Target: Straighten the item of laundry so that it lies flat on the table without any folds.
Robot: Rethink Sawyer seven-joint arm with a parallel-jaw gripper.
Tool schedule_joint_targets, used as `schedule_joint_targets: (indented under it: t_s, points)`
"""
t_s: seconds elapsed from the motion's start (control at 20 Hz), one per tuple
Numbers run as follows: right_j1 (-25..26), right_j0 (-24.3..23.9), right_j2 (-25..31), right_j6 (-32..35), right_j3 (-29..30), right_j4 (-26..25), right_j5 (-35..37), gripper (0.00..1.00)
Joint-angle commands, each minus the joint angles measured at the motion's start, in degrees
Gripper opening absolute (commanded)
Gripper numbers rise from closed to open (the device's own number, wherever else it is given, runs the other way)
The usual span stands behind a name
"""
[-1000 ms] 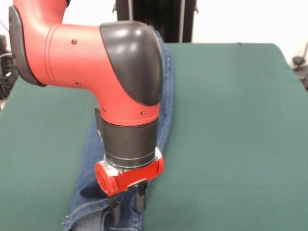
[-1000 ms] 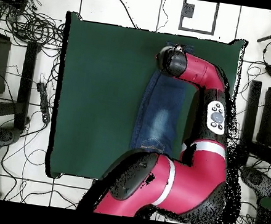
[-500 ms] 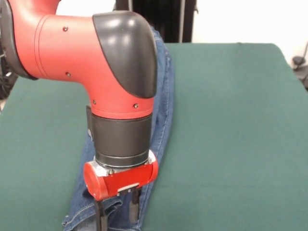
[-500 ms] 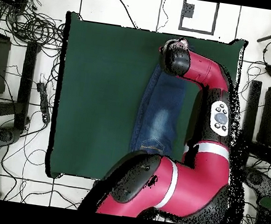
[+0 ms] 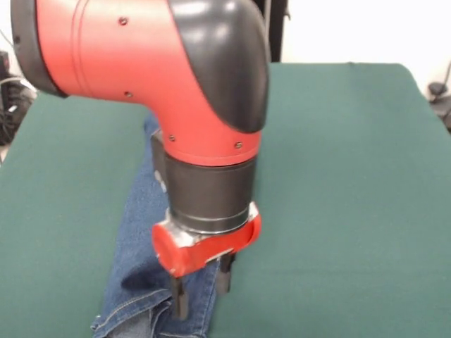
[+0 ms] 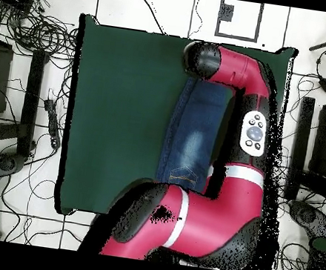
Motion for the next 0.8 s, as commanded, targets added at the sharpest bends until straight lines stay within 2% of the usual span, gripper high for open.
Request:
schedule_joint_targets:
  t_s: [0.05,0.2,0.45,0.8]
  points:
    - [3.9,4.7,-2.5,3.9,-6.2,-3.3,18.4,1.0]
    - [4.2,5.1,-3.3,2.6,-8.3,-4.9,20.3,1.0]
    - [2.5,4.3,-2.3,0.7,-7.1,-6.3,17.5,1.0]
    - [-0.8,1.3,2.1,-0.6,-4.3,-3.2,10.9,1.0]
